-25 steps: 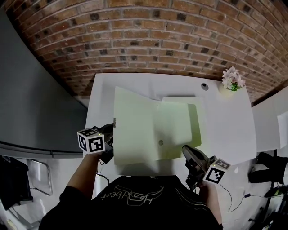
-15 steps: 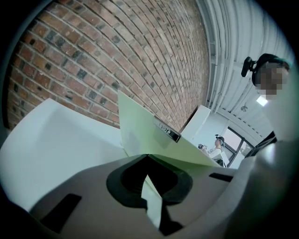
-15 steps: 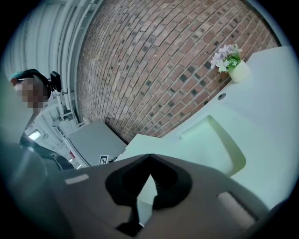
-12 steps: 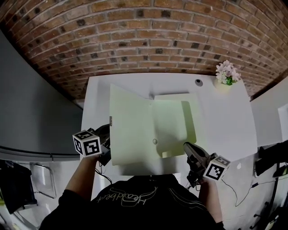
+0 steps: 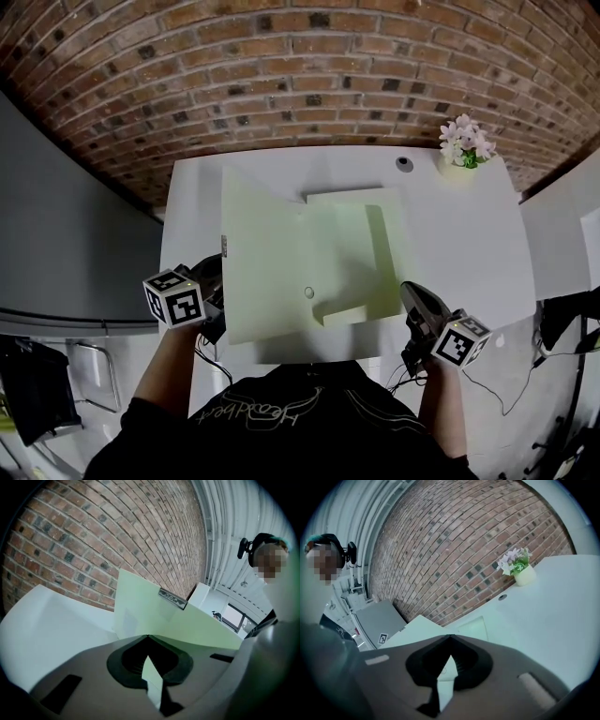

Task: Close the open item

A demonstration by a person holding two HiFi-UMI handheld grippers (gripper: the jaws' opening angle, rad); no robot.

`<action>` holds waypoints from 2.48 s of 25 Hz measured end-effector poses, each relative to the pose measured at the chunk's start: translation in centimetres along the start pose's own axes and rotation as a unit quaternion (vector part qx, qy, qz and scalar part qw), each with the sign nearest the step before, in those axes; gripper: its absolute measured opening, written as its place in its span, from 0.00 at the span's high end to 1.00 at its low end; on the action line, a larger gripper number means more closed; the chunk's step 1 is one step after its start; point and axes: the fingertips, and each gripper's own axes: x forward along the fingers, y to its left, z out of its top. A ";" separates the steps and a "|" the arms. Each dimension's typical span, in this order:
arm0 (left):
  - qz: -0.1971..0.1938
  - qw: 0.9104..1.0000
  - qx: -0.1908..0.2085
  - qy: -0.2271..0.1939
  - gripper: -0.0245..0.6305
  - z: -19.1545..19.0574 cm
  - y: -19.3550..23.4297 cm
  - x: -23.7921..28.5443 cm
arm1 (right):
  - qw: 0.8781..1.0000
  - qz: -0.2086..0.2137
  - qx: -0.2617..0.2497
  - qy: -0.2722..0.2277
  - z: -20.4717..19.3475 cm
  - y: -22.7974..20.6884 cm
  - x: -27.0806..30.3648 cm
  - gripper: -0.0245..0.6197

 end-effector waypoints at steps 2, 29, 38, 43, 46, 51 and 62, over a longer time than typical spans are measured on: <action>0.000 1.000 0.004 0.001 0.96 0.2 -0.5 0.4 | 1.000 -0.001 -0.004 0.003 0.4 -0.7 0.0 0.96; 0.083 0.996 -0.013 0.006 0.96 -0.9 -4.5 6.9 | 0.996 0.040 -0.006 0.086 3.3 -9.8 0.0 0.96; 0.103 0.995 -0.016 0.005 0.96 -1.8 -4.4 8.4 | 0.991 0.057 -0.014 0.118 2.9 -11.5 1.2 0.89; 0.102 0.995 -0.007 0.012 0.96 -1.9 -4.5 9.3 | 0.989 0.054 -0.030 0.135 2.6 -12.2 2.1 0.89; 0.101 0.995 -0.004 0.012 0.96 -1.8 -4.6 9.9 | 0.987 0.052 -0.028 0.149 2.0 -12.8 2.7 0.89; 0.105 0.994 0.001 0.020 0.96 -2.2 -4.5 10.5 | 0.985 0.049 -0.025 0.161 1.2 -13.4 3.5 0.89; 0.092 0.995 0.006 0.033 0.96 -2.7 -5.3 12.5 | 0.986 0.048 0.003 0.159 0.5 -14.6 4.5 0.89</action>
